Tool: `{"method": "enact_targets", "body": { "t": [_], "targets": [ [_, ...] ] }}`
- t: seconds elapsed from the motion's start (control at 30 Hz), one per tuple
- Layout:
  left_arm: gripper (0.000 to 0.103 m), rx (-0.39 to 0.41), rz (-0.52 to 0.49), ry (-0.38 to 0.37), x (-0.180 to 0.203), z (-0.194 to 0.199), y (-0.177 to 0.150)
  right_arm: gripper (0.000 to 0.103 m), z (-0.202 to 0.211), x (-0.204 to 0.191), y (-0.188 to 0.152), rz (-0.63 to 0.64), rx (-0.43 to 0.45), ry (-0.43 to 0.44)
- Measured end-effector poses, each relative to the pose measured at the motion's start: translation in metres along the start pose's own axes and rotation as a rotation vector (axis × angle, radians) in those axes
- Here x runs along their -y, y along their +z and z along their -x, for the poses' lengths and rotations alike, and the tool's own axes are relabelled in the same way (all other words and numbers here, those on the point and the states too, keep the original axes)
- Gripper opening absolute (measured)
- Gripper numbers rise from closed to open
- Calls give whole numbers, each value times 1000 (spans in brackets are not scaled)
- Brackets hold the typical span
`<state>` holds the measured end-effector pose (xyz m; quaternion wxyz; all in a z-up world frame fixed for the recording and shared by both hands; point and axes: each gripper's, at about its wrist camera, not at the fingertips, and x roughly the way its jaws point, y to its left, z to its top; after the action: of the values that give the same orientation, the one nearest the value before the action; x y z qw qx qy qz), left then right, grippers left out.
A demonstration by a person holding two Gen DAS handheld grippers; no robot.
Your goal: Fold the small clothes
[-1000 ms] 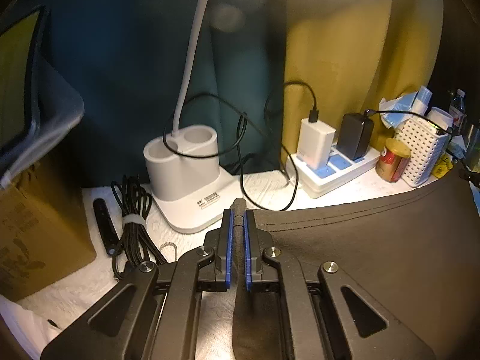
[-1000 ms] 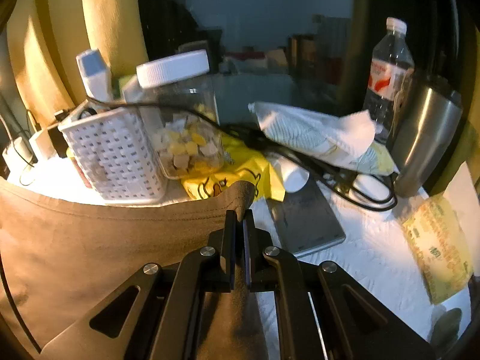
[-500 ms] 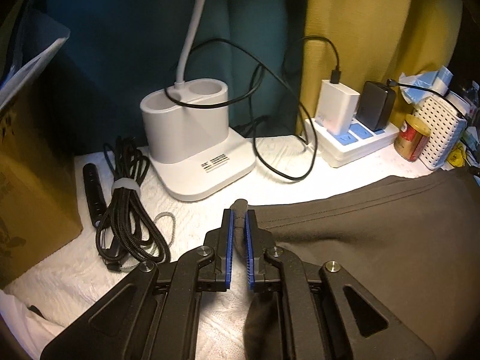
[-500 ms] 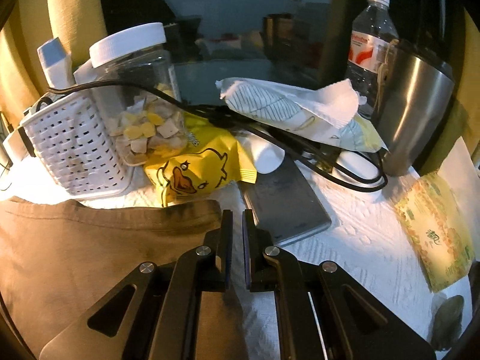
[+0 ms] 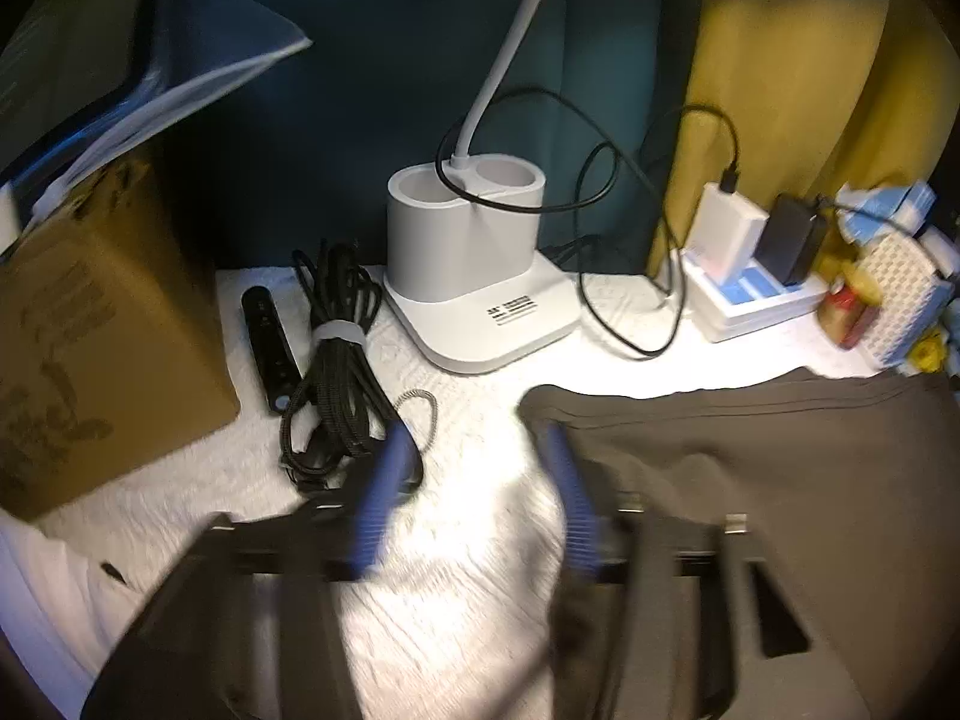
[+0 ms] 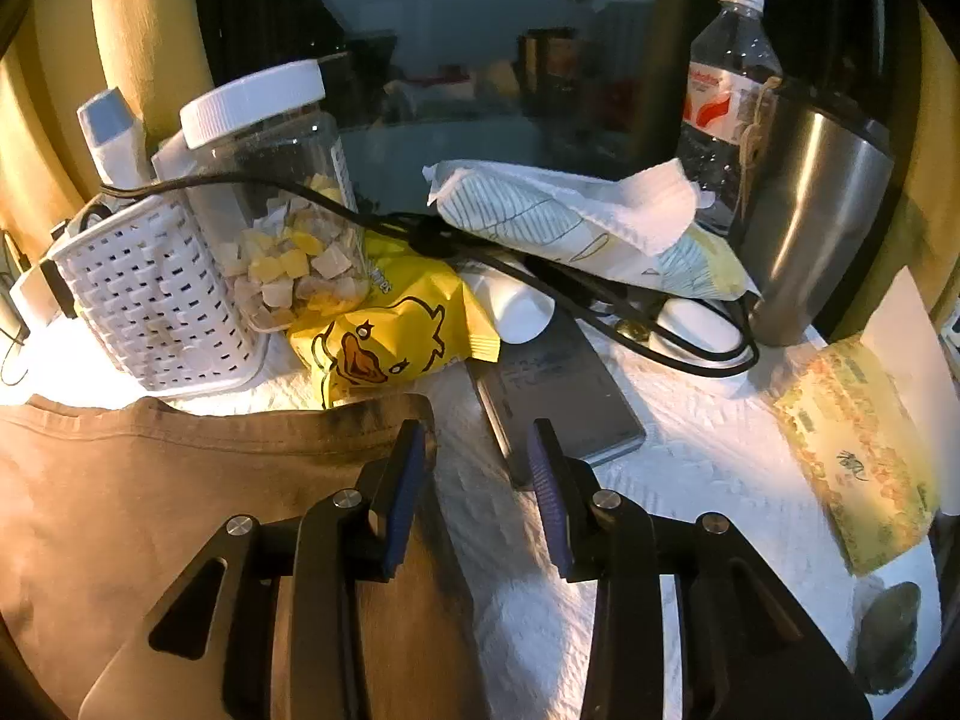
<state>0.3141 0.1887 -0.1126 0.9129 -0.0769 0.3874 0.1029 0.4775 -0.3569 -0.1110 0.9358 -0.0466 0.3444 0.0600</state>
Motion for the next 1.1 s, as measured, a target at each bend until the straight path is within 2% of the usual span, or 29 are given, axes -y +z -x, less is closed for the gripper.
{"method": "enact_targets", "body": {
  "t": [0.53,1.1],
  "targets": [
    [57,-17,38,-49,8,50,-44,38,50,-5,-29,51,3,-42],
    [57,-5,61,-100,25,105,-93,39,103,1,-82,82,-9,-24]
  ]
}}
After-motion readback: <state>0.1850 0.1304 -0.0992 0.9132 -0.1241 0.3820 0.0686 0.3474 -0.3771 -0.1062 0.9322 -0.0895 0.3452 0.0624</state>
